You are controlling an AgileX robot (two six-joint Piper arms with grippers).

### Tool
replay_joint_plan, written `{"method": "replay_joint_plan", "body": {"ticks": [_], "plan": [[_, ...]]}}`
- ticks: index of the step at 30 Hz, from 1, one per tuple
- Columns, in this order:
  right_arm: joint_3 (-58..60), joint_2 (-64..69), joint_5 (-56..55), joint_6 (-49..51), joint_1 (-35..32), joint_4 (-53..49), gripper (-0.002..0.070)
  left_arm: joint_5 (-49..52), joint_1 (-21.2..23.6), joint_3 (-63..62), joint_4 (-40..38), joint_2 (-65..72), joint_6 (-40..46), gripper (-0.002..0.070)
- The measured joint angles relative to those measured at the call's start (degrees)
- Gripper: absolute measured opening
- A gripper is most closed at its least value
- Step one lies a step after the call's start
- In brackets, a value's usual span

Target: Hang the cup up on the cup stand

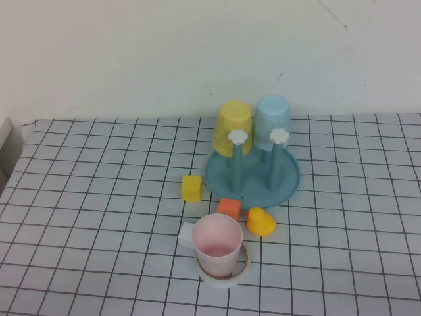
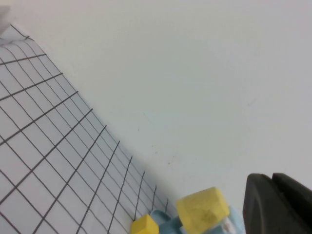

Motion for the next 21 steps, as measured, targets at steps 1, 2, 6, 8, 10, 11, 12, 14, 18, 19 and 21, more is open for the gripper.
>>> {"method": "replay_joint_plan", "body": {"ticks": [1,2,6,8,10,11,12,14,18,19,21], "plan": [[0.0,0.0,0.0,-0.6,0.0,0.3,-0.0001,-0.4,0.0,0.0,-0.9,0.0,-0.1,-0.0003],[0.0,0.0,0.0,-1.3,0.0,0.6,-0.0001,-0.4,0.0,0.0,-1.7,0.0,-0.1,-0.0003],[0.0,0.0,-0.1,-3.5,0.0,0.8,-0.0001,0.7,0.0,0.0,-2.1,0.0,0.6,-0.0003],[0.0,0.0,-0.5,-6.2,0.0,0.8,-0.0001,4.5,0.0,-0.9,0.4,0.0,3.6,-0.0003],[0.0,0.0,-0.5,-9.2,0.0,0.8,-0.0001,9.8,0.0,-4.5,3.7,1.0,8.1,-0.0003],[0.0,0.0,-0.5,-10.4,0.0,0.8,-0.0001,11.8,0.0,-6.4,5.1,2.2,9.8,-0.0003],[0.0,0.0,-0.5,-11.5,0.0,0.8,-0.0001,14.3,0.0,-9.1,7.0,4.3,11.8,-0.0003],[0.0,0.0,-0.3,-13.2,0.0,0.8,-0.0001,19.6,0.0,-15.0,10.9,9.8,15.3,-0.0003],[0.0,0.0,1.2,-14.3,0.0,0.8,-0.0001,30.9,0.0,-27.7,16.9,22.3,23.4,-0.0003],[0.0,0.0,1.7,-14.7,0.0,0.8,-0.0001,33.9,0.0,-31.1,17.9,25.7,25.9,-0.0003],[0.0,0.0,2.0,-15.6,0.0,0.8,-0.0001,39.2,0.0,-37.0,19.3,31.5,30.3,-0.0002]]}}
